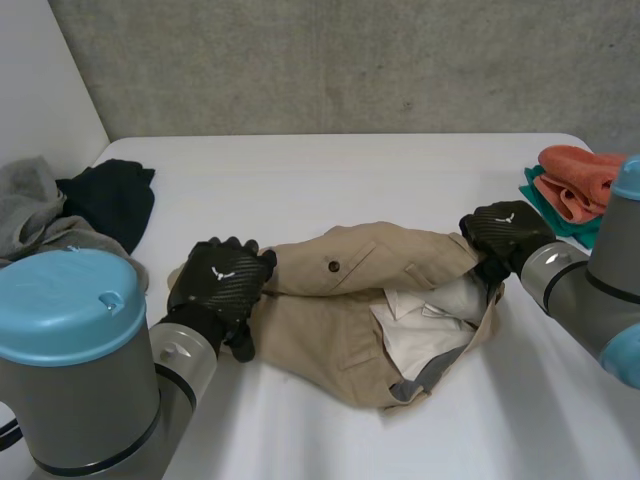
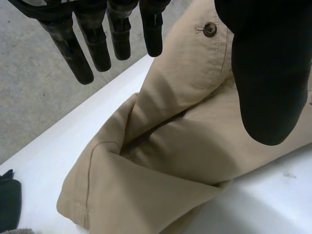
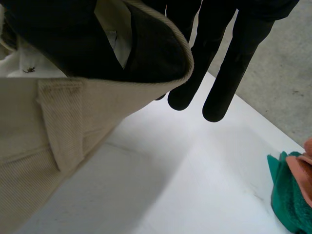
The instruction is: Fold the laundry.
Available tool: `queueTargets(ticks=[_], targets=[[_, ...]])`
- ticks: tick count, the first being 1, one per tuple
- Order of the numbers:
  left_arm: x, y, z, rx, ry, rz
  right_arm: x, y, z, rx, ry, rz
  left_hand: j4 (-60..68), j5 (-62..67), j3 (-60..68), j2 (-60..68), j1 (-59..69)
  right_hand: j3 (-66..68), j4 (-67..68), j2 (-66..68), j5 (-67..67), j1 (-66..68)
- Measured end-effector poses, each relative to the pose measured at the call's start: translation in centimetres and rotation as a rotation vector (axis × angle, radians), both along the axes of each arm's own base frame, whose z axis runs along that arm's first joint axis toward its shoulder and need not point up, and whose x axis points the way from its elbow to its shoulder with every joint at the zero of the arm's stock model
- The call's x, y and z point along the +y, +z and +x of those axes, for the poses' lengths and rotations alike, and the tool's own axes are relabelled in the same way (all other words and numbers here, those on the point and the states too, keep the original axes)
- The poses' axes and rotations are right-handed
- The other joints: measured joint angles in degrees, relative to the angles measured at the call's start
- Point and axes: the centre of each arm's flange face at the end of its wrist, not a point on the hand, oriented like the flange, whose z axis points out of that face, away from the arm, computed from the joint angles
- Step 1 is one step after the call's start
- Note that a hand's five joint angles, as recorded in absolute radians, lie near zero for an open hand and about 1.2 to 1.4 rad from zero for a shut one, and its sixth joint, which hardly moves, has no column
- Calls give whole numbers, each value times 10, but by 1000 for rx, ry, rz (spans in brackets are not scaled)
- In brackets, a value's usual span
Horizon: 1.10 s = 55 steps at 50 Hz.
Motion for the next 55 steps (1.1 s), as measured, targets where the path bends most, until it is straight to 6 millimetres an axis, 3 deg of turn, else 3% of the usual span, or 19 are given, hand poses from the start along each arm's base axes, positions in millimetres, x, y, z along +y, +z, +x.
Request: queueTargets(ticks=[8,14,15,17,18,19,21,28,34,37,42,47,51,55], targets=[[-3,8,4,20,17,-19,-20,7,-17,-4,-60,-53,-26,-21,-27,-27,-32,0,0,0,0,0],[-9,13,11,29,44,-31,-57,15,-40,28,-149,-151,-42,-26,-46,-45,-49,-5,-5,-6,-3,-2],[-10,14,13,30,52,-33,-63,16,-43,42,-161,-161,-42,-26,-46,-46,-49,-110,-111,-109,-87,-92],[-11,14,13,30,55,-34,-65,16,-44,48,-165,-163,-42,-26,-46,-46,-49,-121,-122,-121,-111,-115],[-14,15,15,31,63,-35,-68,15,-45,65,-168,-162,-42,-26,-46,-46,-49,-333,-336,-341,-331,-319],[-16,15,17,32,70,-35,-68,16,-43,75,-161,-156,-42,-26,-46,-46,-49,-440,-443,-459,-436,-432],[-18,15,18,32,75,-35,-66,17,-41,78,-152,-151,-42,-26,-46,-46,-49,-519,-525,-524,-502,-496],[-33,15,27,36,110,-35,-34,54,-12,-1,-60,-162,-42,-26,-46,-46,-49,-561,-567,-554,-528,-516],[-52,13,35,41,133,-26,12,98,12,-83,45,-156,-42,-26,-46,-46,-49,-561,-567,-554,-528,-516],[-59,9,40,33,136,-2,40,105,22,-77,106,-99,-42,-26,-46,-46,-49,-561,-567,-554,-528,-516],[-62,-3,48,5,127,79,85,102,34,-21,198,20,-42,-26,-46,-46,-49,-560,-566,-552,-527,-516],[-55,-20,52,-30,95,202,126,84,41,73,291,122,-41,-26,-44,-45,-47,-520,-527,-516,-493,-489],[-48,-31,51,-49,68,267,143,64,43,129,341,163,-34,-19,-38,-37,-40,-455,-460,-453,-426,-418],[-43,-40,48,-61,44,308,147,40,48,158,363,174,8,17,0,5,4,-423,-426,-423,-393,-387]])
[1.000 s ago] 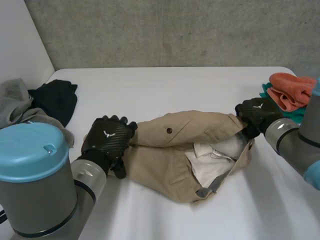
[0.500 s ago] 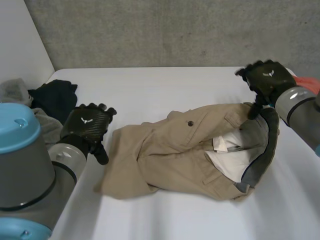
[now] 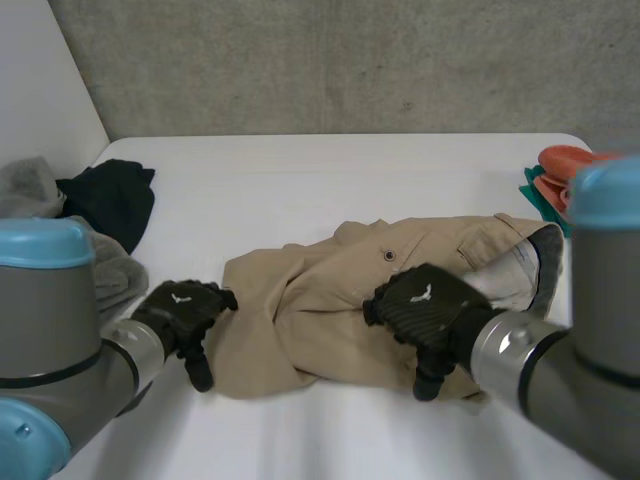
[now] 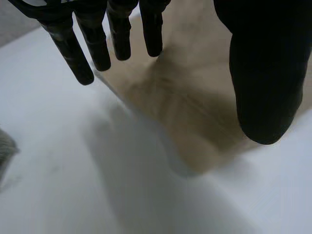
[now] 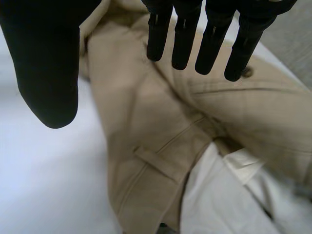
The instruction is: Fold the laundry.
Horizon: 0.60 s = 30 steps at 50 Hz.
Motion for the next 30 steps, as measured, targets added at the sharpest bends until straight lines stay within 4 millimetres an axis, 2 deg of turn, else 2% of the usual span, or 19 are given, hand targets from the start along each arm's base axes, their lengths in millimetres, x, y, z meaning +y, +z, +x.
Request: queueTargets(ticks=[4,9,15,19,30], targets=[[3,-5,-3,-3,-17,18,-6,-22,6,8,-12,-19,19,18,19,20,19,0,1,1,2,0],[6,-8,-8,-4,-36,24,-24,-47,16,-12,-63,-83,117,117,123,121,127,0,0,1,0,-1],[7,-7,-12,-4,-46,8,-51,-63,28,-72,-118,-176,357,352,363,363,350,-1,-3,0,-8,-2],[3,-6,-14,-6,-36,-17,-67,-68,35,-111,-144,-227,467,461,466,470,447,-1,-4,-1,-14,-2],[-8,-3,-16,-24,0,-74,-93,-85,54,-131,-153,-253,509,497,506,508,466,-5,-15,-1,-31,-2]])
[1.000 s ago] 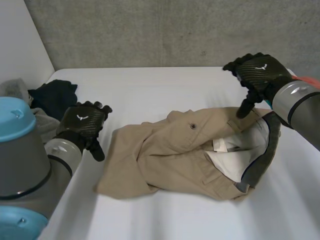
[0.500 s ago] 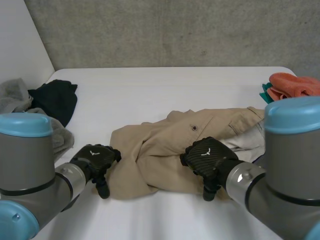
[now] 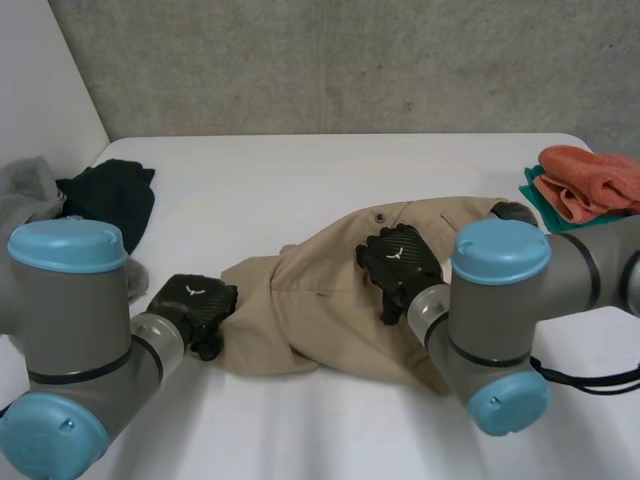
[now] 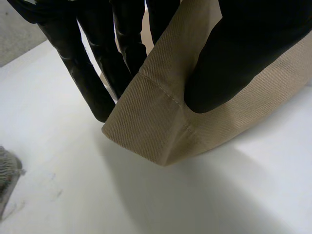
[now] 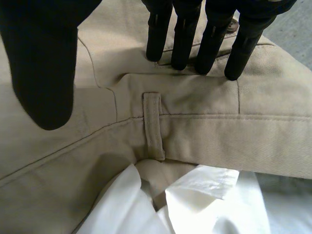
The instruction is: Fold the laundry.
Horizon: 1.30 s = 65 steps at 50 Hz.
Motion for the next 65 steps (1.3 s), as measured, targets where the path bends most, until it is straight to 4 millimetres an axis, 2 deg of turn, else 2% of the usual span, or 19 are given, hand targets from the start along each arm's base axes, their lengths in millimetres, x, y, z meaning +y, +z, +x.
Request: queueTargets(ticks=[6,10,15,19,21,27,29,30,34,37,39,40,42,46,51,54,60,65], targets=[[-3,5,-3,-2,-1,-24,-9,-10,8,11,2,-1,1,0,1,0,0,9,11,9,16,8],[-4,10,-5,5,-2,-45,-15,-17,12,21,3,-7,1,0,1,0,0,87,95,89,89,85],[-8,22,-6,24,8,-84,-19,-23,16,32,9,-12,1,0,1,0,0,257,264,264,253,254],[-12,34,-7,48,17,-119,-20,-22,17,32,16,-9,1,0,1,0,0,380,394,387,382,338],[-13,40,-7,60,20,-137,-20,-19,16,30,18,-7,1,0,1,0,0,399,416,400,399,349],[-12,66,-8,107,23,-204,-24,16,5,-9,6,5,1,0,1,0,0,409,429,404,410,351],[-11,73,-7,118,22,-225,-27,44,-4,-54,-2,6,1,0,1,0,0,414,430,410,410,359],[-10,76,-7,122,21,-232,-27,51,-6,-64,-3,4,1,0,1,0,0,414,430,411,410,359],[-5,104,-4,159,23,-309,-25,122,-28,-163,7,-41,3,0,4,3,0,416,431,411,410,359],[-2,132,0,199,31,-392,-18,178,-47,-221,16,-111,6,0,7,6,1,416,431,411,410,359],[0,150,4,225,40,-445,-14,203,-56,-246,17,-155,6,0,7,6,1,416,431,411,410,359],[2,164,6,243,48,-483,-8,226,-64,-266,17,-198,6,0,7,6,1,416,431,411,410,359],[5,187,12,276,66,-552,-1,255,-75,-291,11,-261,6,0,7,6,2,416,433,411,410,359],[17,234,25,349,107,-689,14,295,-92,-319,-1,-354,6,0,7,6,2,416,440,412,410,359],[37,276,37,425,131,-807,28,315,-104,-316,2,-381,6,0,7,6,2,416,441,412,410,359],[47,287,40,443,125,-827,36,320,-108,-313,16,-378,6,0,7,6,2,427,441,412,410,359],[55,288,40,436,101,-799,46,323,-110,-333,35,-363,6,6,7,7,4,428,441,412,410,359],[45,279,36,412,97,-765,39,307,-102,-360,50,-298,6,6,7,7,5,428,441,412,416,359]])
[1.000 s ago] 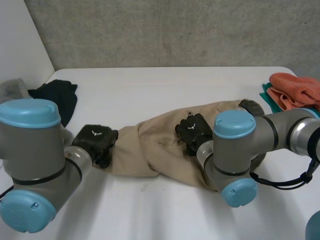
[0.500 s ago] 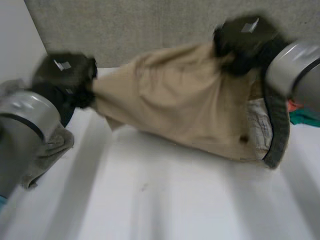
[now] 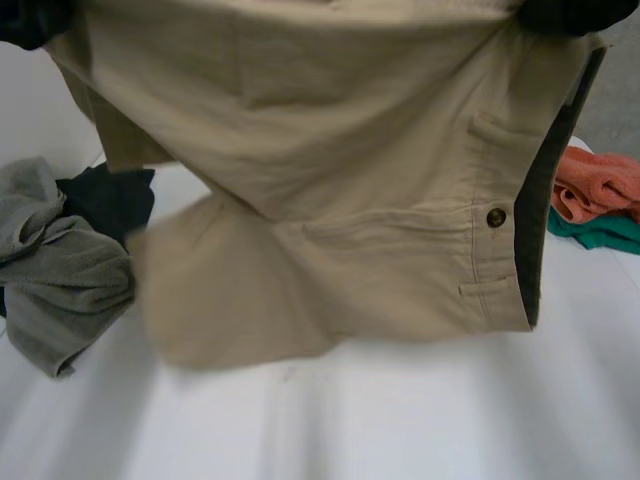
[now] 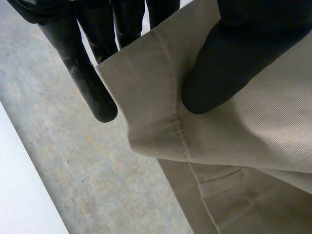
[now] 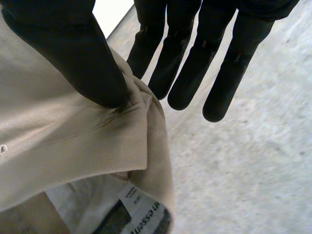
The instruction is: Fold the laundry.
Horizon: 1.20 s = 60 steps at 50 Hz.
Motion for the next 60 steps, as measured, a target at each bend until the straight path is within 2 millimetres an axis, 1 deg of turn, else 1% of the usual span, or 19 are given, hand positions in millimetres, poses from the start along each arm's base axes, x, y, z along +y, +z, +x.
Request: queueTargets(ticks=[1,5,10,11,13,17,20,21,22,23,24,25,29,35,40,43,48,53,60], targets=[[0,0,0,0,0,0,0,0,0,0,0,0,0,0,0,0,0,0,0,0,0,0],[-35,-26,-15,-44,-6,63,-26,-37,19,9,18,98,0,0,0,0,0,0,0,0,5,0],[-88,-73,-43,-108,-17,138,-72,-92,47,18,-18,164,0,0,0,0,0,0,0,0,5,0],[-88,-73,-43,-108,-17,138,-72,-92,47,18,-18,164,0,0,0,0,0,0,0,0,5,0],[-117,-102,-60,-135,-19,154,-97,-121,64,2,-62,140,0,0,0,0,0,0,0,0,5,0],[-149,-131,-80,-142,-19,121,-124,-149,84,-50,-118,47,-33,-22,-29,-34,-6,0,0,0,5,0],[-172,-149,-94,-129,-14,53,-143,-166,97,-103,-166,-58,-125,-112,-121,-127,-96,0,0,0,5,0],[-179,-153,-98,-123,-9,27,-147,-170,101,-117,-182,-93,-151,-138,-145,-150,-127,-40,-42,-33,-18,-16],[-186,-157,-101,-120,0,3,-153,-176,105,-128,-203,-134,-300,-287,-290,-309,-287,-128,-130,-132,-105,-104],[-192,-160,-104,-118,10,-16,-156,-181,108,-132,-219,-166,-383,-370,-371,-380,-379,-217,-220,-213,-196,-189],[-195,-162,-105,-117,17,-26,-158,-183,110,-133,-228,-182,-407,-395,-395,-404,-404,-273,-276,-270,-242,-234],[-202,-165,-106,-117,35,-44,-161,-190,114,-130,-247,-215,-505,-488,-499,-507,-497,-395,-399,-396,-383,-366],[-209,-169,-107,-123,78,-53,-163,-203,123,-89,-264,-246,-571,-548,-561,-566,-536,-556,-561,-540,-520,-487],[-194,-159,-102,-145,98,-23,-152,-202,122,-2,-223,-163,-571,-548,-561,-567,-536,-563,-568,-543,-520,-487],[-156,-146,-89,-192,103,35,-129,-183,102,97,-159,-33,-571,-548,-561,-568,-536,-563,-568,-543,-520,-487],[-128,-149,-79,-234,92,101,-116,-177,87,164,-119,32,-563,-546,-556,-559,-521,-563,-568,-543,-520,-487],[-66,-172,-60,-341,33,288,-96,-178,55,297,-63,136,-537,-526,-536,-539,-498,-560,-566,-540,-519,-486],[-6,-207,-42,-422,-54,500,-84,-196,29,425,-28,226,-511,-498,-508,-512,-469,-504,-510,-487,-468,-441],[38,-247,-29,-389,-146,713,-83,-240,6,555,11,286,-460,-445,-455,-460,-417,-449,-452,-444,-409,-382]])
